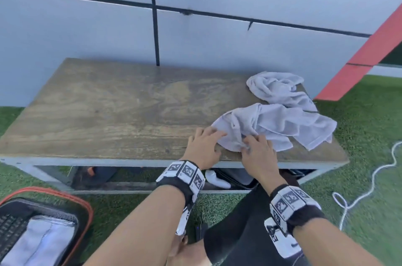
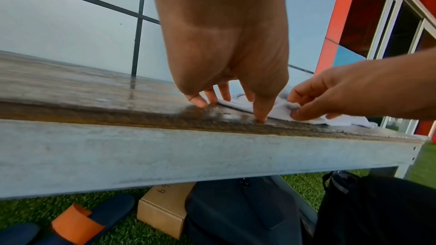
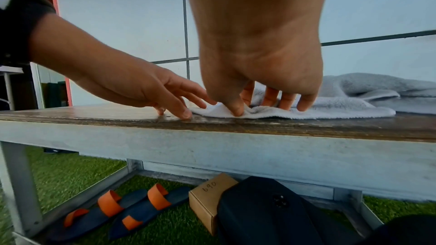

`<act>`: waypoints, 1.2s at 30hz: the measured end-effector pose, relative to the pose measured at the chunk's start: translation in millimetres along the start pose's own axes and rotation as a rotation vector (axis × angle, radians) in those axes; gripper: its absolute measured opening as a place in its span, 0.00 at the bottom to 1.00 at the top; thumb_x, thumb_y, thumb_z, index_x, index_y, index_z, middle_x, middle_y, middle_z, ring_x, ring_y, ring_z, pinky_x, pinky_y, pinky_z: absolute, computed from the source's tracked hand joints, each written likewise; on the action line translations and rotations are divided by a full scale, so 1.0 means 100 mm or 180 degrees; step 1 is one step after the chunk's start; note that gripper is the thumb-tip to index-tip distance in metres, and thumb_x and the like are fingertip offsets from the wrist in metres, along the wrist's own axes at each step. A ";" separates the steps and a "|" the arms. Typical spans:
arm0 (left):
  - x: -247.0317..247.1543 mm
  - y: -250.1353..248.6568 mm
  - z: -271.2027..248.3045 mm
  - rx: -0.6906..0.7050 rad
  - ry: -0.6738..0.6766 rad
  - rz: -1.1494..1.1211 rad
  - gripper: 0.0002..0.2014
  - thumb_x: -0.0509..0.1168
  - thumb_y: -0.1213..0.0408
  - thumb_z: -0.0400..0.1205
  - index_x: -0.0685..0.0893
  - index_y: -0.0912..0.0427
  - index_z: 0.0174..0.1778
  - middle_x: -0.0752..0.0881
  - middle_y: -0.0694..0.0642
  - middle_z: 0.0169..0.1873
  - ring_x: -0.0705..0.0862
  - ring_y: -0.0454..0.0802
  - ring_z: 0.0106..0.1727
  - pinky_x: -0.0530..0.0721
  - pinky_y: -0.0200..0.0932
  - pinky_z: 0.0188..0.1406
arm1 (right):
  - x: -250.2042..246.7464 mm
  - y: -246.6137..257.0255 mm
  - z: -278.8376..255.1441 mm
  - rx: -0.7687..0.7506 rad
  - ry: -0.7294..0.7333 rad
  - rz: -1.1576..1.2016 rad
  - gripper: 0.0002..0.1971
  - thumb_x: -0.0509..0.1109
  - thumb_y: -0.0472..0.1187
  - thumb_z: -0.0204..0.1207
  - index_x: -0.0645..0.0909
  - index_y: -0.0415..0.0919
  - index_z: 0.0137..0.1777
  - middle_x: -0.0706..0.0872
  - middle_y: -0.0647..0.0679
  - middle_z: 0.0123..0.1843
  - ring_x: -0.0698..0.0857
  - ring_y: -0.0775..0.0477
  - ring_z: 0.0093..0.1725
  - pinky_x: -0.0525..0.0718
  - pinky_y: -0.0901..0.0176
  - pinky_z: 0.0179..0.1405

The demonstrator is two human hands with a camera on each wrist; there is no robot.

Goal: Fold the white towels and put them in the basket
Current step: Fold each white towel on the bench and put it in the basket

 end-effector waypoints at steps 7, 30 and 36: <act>-0.02 0.07 0.10 -0.0152 -0.0197 0.0154 0.24 0.70 0.49 0.78 0.76 0.42 0.70 0.68 0.54 0.72 0.66 0.60 0.70 0.72 0.59 0.70 | -0.06 0.44 0.09 -0.0878 0.0487 0.1404 0.02 0.60 0.39 0.85 0.71 0.45 0.50 0.81 0.49 0.40 0.80 0.46 0.39 0.78 0.48 0.40; -2.40 1.01 -0.36 -0.0745 -0.2330 -0.0868 0.13 0.61 0.78 0.77 0.84 0.55 0.47 0.84 0.43 0.33 0.78 0.36 0.32 0.72 0.26 0.27 | -0.23 1.50 0.87 -0.1189 0.1114 0.1184 0.13 0.53 0.33 0.85 0.73 0.50 0.44 0.76 0.48 0.32 0.70 0.48 0.29 0.64 0.55 0.28; -2.15 1.20 -0.71 -0.0882 -0.1517 -0.1016 0.07 0.65 0.70 0.79 0.87 0.62 0.37 0.81 0.48 0.26 0.71 0.43 0.26 0.70 0.39 0.28 | 0.28 1.79 0.55 -0.1538 0.1557 0.0988 0.15 0.56 0.41 0.83 0.83 0.59 0.46 0.84 0.47 0.58 0.80 0.42 0.59 0.79 0.46 0.59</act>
Point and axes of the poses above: each hand's wrist, its own z-axis towards the middle knuckle, its own x-axis out of the palm, y = z × x, the point moved 3 cm from there along z, towards the middle knuckle
